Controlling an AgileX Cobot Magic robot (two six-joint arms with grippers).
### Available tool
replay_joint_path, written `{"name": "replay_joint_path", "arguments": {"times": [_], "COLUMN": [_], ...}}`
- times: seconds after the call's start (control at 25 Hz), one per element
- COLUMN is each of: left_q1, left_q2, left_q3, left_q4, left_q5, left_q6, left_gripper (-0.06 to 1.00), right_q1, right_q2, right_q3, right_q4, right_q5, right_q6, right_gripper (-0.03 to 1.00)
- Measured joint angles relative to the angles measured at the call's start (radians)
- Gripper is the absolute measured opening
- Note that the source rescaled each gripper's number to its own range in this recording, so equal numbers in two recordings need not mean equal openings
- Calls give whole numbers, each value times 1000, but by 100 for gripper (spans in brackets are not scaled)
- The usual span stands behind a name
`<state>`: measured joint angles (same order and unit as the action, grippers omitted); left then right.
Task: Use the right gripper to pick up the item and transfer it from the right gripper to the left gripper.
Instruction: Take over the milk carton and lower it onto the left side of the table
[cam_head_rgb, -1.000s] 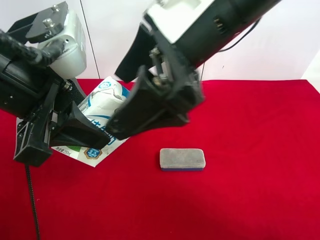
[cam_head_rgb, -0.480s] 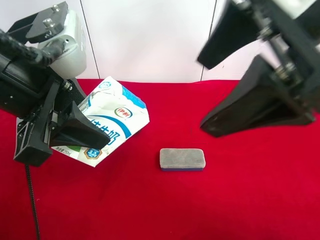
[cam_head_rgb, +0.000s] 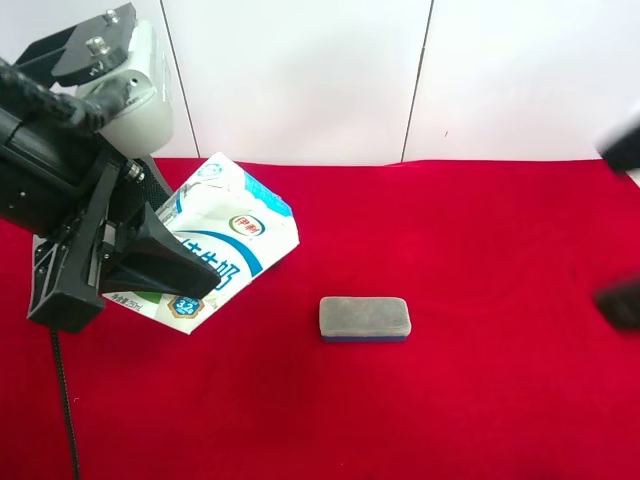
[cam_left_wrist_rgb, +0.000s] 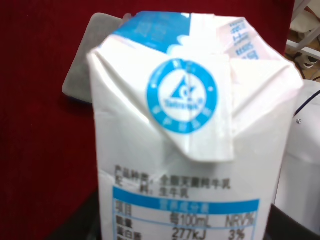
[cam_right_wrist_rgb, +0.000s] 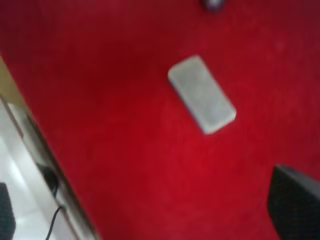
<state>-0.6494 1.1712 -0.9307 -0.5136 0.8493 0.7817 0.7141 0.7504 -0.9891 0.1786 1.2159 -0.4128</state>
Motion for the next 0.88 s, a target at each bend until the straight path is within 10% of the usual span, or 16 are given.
{"name": "replay_joint_path", "arguments": {"times": [0.88], "left_q1": [0], "left_q2": [0], "left_q3": [0], "left_q4": [0], "left_q5": [-1], "left_q6": [-2], "left_gripper": [1], "right_q1": [0], "right_q2": [-597], "right_q3": [507], "right_q4": [-164], "right_q5": [-146], "right_q6": [421], "right_gripper": [100]}}
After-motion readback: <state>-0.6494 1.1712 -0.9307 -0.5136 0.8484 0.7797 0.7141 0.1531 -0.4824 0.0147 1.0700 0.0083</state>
